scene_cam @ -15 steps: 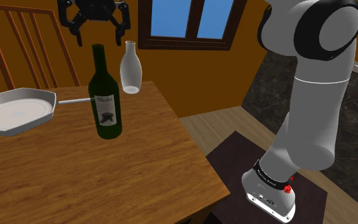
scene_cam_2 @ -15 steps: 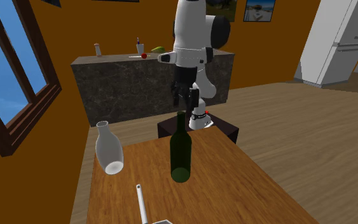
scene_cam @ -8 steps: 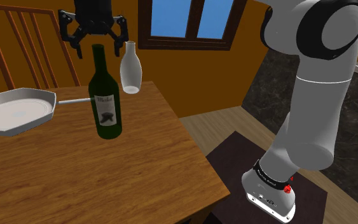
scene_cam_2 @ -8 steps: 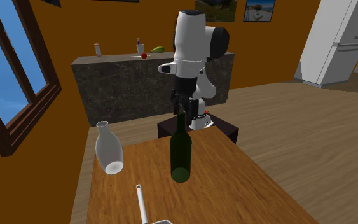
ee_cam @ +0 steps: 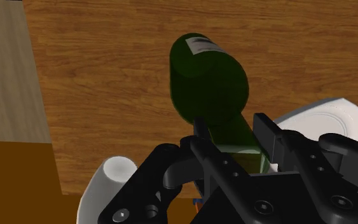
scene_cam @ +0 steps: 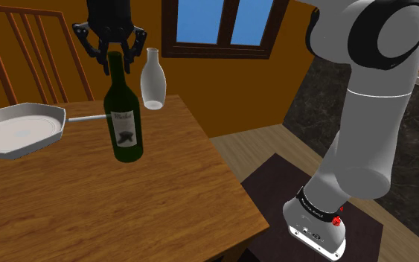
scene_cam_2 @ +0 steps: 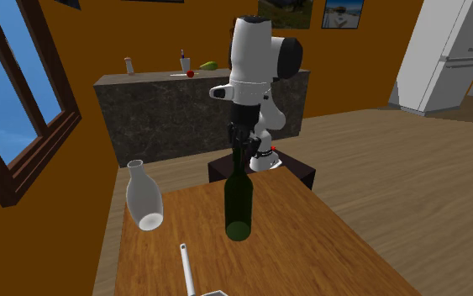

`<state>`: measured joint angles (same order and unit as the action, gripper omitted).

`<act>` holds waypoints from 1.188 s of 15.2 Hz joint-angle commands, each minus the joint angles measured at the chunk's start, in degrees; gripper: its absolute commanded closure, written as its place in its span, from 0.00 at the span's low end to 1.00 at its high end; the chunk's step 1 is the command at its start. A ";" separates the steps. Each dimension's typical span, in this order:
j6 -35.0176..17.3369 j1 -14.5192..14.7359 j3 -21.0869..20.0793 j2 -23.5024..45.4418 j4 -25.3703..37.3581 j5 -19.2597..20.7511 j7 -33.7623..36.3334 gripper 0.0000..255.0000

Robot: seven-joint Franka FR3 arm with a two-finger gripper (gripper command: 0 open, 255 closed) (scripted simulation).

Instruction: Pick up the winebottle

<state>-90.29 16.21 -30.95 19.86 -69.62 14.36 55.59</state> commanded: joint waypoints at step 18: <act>18.02 8.62 1.17 10.66 28.59 5.82 -1.20 1.00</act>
<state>-74.34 23.46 -30.09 28.78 -44.88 19.26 54.66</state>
